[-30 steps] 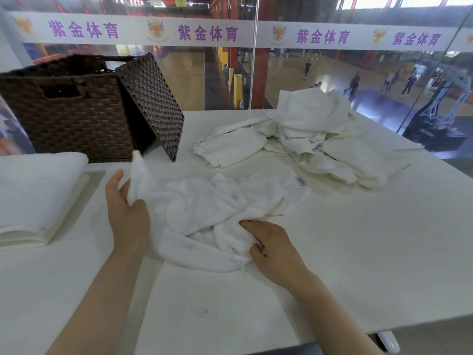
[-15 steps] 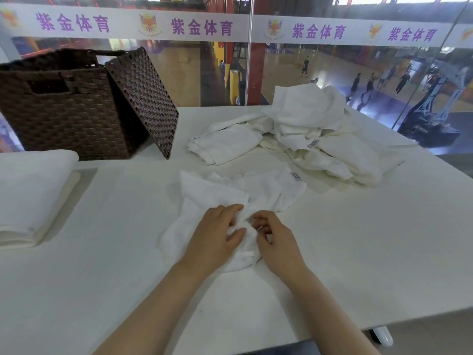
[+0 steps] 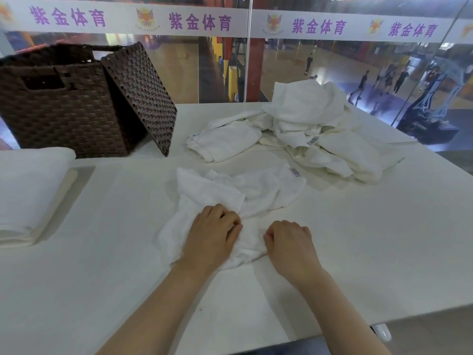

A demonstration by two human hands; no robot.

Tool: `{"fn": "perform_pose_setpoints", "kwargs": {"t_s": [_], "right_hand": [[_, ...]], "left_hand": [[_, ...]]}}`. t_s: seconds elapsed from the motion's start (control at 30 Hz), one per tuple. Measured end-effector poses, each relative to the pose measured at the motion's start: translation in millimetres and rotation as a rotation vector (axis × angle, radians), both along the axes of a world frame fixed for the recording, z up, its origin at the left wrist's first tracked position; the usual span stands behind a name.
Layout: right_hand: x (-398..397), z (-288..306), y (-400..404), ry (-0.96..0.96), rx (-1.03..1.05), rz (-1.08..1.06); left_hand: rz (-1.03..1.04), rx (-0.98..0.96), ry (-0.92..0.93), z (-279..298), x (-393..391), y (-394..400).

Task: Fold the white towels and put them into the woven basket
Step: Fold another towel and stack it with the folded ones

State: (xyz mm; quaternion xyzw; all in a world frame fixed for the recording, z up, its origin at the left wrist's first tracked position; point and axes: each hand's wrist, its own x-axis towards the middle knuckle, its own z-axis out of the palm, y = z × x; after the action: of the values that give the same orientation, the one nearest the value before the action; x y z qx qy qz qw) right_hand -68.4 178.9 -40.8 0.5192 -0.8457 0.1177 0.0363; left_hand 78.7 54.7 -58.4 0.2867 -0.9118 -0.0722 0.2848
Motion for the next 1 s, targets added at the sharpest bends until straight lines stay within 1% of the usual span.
{"fn": "perform_pose_setpoints", "kwargs": {"t_s": [0.03, 0.07, 0.1, 0.17, 0.2, 0.33, 0.43, 0.53, 0.6, 0.67, 0.73, 0.77, 0.8, 0.87, 0.9, 0.93, 0.97, 1.0], "right_hand": [[-0.6, 4.2, 7.1, 0.061, 0.018, -0.037], [-0.5, 11.4, 14.5, 0.067, 0.075, -0.060], [-1.4, 18.4, 20.1, 0.027, 0.178, -0.068], [-7.4, 32.0, 25.8, -0.150, 0.394, -0.099], [-10.8, 36.5, 26.1, -0.226, 0.408, -0.121], [-29.6, 31.7, 11.2, -0.393, 0.131, -0.222], [-50.0, 17.4, -10.5, -0.473, 0.016, -0.284], [-66.9, 5.9, -27.9, -0.424, -0.091, -0.344], [-75.8, 2.5, -35.8, -0.369, -0.111, -0.384], [-80.8, 2.8, -41.0, -0.349, -0.103, -0.367], [-82.8, 1.7, -44.0, -0.381, -0.145, -0.309], [-81.9, 1.0, -44.1, -0.432, -0.218, -0.291], [-80.3, 1.2, -43.4, -0.525, -0.326, -0.300], [-76.7, 11.6, -43.1, -0.783, -0.563, -0.385], [-75.6, 19.5, -43.8, -0.875, -0.668, -0.426], [-74.4, 29.8, -44.9, -0.901, -0.764, -0.438], [-72.2, 41.0, -46.1, -0.850, -0.848, -0.409], [-68.7, 52.8, -47.6, -0.746, -0.909, -0.357]], "left_hand": [[0.011, 0.004, -0.008, 1.0, 0.4, 0.3], [0.020, 0.009, -0.015, 1.4, 0.4, 0.0], [0.028, 0.014, -0.023, 1.9, 0.2, -0.3], [0.020, 0.006, -0.022, 0.7, 0.1, -2.5], [0.002, 0.010, -0.025, -1.1, 0.8, -3.2], [-0.083, 0.029, -0.099, -3.7, 2.2, -2.9], [-0.082, 0.012, -0.126, -3.0, 0.5, -2.5], [-0.068, 0.022, -0.076, -4.8, 1.8, -0.8], [-0.045, 0.056, -0.029, -5.7, 2.0, 0.2], [-0.012, 0.088, 0.011, -5.6, 1.1, 0.1], [0.021, 0.095, 0.044, -4.3, 0.9, 0.6], [0.029, 0.096, 0.058, -3.4, 1.2, 0.9], [0.029, 0.094, 0.067, -3.0, 1.5, 1.2], [0.018, 0.093, 0.076, -1.2, 1.8, 2.1], [0.010, 0.097, 0.087, -0.3, 1.6, 2.4], [0.002, 0.107, 0.109, 0.6, 1.7, 2.7], [-0.003, 0.136, 0.143, 1.7, 2.2, 3.1], [-0.002, 0.180, 0.189, 3.4, 3.1, 3.4]]}}
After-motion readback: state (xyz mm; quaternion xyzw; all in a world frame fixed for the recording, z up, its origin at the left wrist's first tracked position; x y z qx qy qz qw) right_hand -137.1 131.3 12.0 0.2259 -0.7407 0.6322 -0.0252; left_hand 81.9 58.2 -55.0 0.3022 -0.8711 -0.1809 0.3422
